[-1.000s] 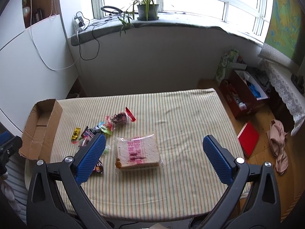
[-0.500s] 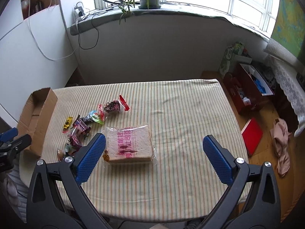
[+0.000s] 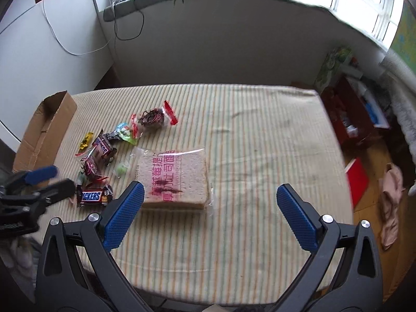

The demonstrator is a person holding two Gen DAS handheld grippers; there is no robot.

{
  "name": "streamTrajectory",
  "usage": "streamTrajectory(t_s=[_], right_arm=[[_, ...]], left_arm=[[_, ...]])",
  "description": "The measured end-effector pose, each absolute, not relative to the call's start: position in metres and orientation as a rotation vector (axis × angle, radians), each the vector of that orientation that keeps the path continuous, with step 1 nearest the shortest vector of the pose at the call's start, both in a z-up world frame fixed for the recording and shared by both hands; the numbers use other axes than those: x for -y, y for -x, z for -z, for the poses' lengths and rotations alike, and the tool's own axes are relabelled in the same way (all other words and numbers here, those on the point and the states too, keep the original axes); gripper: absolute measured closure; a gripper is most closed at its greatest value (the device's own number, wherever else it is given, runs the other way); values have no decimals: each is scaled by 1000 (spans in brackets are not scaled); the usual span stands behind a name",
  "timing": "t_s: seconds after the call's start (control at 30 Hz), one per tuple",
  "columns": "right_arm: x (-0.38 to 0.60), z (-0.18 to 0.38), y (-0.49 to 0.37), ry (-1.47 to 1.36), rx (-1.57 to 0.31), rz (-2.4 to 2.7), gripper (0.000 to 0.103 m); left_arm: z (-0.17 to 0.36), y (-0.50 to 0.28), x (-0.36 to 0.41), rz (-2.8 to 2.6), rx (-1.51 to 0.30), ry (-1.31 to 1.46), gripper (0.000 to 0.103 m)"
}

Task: Organize snacks
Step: 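Move the left tool to the bagged bread and close its fingers on it, then carry the bagged bread with the left tool into the cardboard box and release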

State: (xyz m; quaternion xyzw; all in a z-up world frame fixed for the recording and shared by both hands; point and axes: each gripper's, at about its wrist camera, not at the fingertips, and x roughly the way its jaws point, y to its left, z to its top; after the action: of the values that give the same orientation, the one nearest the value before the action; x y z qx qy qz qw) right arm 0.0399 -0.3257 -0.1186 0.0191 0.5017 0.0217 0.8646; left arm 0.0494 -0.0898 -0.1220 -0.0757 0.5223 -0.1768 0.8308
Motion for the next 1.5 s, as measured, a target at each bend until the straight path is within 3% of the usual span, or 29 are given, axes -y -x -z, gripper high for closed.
streamTrajectory(t_s=[0.17,0.27,0.4,0.47,0.67,0.93,1.13,1.5], right_arm=[[335,136,-54,-138,-1113,-126,0],[339,147,-61,-181,-1146,-162,8],[347,163,-73,-282,-1197,-214,9],[351,170,-79,-315,-1213,-216,15],[350,189,-95,-333,-1272,-240,31],[356,218,-106,-417,-1331,-287,32],[359,226,-113,-474,-1351,-385,43],[350,220,-104,-456,-1360,-346,43]], left_arm=[[140,-56,104,432,-1181,218,35],[151,-61,108,442,-1226,271,35],[164,-68,112,458,-1272,332,35],[167,-71,114,465,-1280,336,35],[182,-80,127,471,-1319,338,49],[195,-92,135,460,-1348,356,59],[198,-95,150,451,-1350,331,59],[194,-83,164,461,-1331,299,59]])
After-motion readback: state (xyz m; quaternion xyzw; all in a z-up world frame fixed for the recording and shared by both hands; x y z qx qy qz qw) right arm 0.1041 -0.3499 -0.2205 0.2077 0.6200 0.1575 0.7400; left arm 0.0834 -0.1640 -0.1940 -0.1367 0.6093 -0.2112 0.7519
